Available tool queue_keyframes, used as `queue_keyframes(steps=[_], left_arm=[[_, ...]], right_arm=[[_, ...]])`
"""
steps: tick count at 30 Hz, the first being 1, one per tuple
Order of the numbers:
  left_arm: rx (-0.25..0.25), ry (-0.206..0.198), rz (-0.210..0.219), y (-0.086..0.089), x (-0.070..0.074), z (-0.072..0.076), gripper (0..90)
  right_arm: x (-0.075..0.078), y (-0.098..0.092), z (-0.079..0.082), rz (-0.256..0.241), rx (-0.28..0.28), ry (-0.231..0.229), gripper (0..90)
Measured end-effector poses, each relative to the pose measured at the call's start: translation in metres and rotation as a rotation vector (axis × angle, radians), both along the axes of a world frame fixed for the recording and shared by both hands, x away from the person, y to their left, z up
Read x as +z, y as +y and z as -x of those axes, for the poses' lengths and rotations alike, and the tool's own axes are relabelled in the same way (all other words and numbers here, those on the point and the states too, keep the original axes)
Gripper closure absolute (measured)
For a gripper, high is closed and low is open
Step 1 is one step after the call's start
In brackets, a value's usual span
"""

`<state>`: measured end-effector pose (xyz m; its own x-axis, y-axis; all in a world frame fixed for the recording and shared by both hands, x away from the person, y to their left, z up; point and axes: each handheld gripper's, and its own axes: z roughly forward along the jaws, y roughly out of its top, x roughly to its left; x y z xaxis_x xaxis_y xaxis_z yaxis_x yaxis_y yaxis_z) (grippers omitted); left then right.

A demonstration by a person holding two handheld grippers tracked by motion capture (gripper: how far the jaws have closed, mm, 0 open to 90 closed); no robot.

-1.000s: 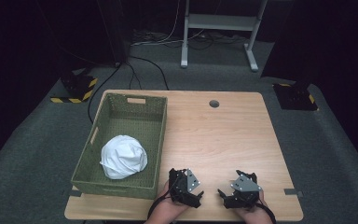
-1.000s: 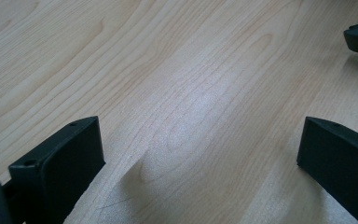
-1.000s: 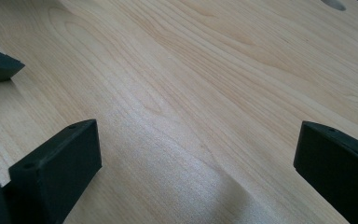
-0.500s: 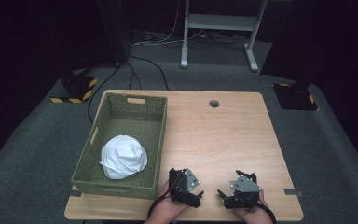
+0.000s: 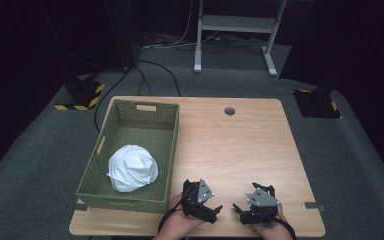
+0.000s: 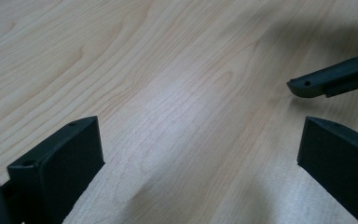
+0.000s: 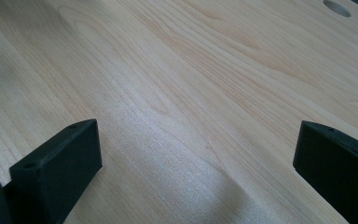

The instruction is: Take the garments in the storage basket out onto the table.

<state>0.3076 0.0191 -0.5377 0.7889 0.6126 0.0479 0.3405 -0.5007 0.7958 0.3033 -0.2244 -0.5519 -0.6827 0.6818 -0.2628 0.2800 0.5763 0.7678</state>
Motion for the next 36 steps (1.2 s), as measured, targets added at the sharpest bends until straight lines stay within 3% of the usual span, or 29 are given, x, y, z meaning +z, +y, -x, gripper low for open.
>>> queue_keyframes(steps=[9, 16, 21, 23, 30, 32, 36], left_arm=[[-0.032, -0.05, -0.038, -0.003, 0.002, 0.006, 1.1], [-0.034, -0.054, 0.0, -0.002, 0.008, 0.008, 1.1], [-0.039, -0.053, 0.048, -0.001, 0.022, 0.012, 1.2], [-0.046, -0.05, 0.088, 0.001, 0.036, 0.014, 1.4], [-0.064, -0.064, 0.102, -0.001, 0.056, 0.018, 1.5], [-0.068, -0.058, 0.126, -0.001, 0.064, 0.018, 1.5], [-0.055, -0.062, 0.12, 0.001, 0.074, 0.016, 1.4]], right_arm=[[0.0, 0.001, 0.0, 0.006, 0.005, -0.001, 0.8], [0.0, 0.001, 0.001, 0.007, 0.008, -0.002, 0.9], [0.0, 0.0, 0.001, 0.004, 0.012, -0.006, 0.9], [0.0, 0.0, 0.001, 0.005, 0.016, -0.007, 0.9], [0.0, 0.0, 0.002, -0.002, 0.022, -0.009, 0.9], [0.0, 0.0, 0.002, -0.004, 0.023, -0.009, 1.0], [0.0, -0.001, 0.002, -0.01, 0.023, -0.01, 1.0]])
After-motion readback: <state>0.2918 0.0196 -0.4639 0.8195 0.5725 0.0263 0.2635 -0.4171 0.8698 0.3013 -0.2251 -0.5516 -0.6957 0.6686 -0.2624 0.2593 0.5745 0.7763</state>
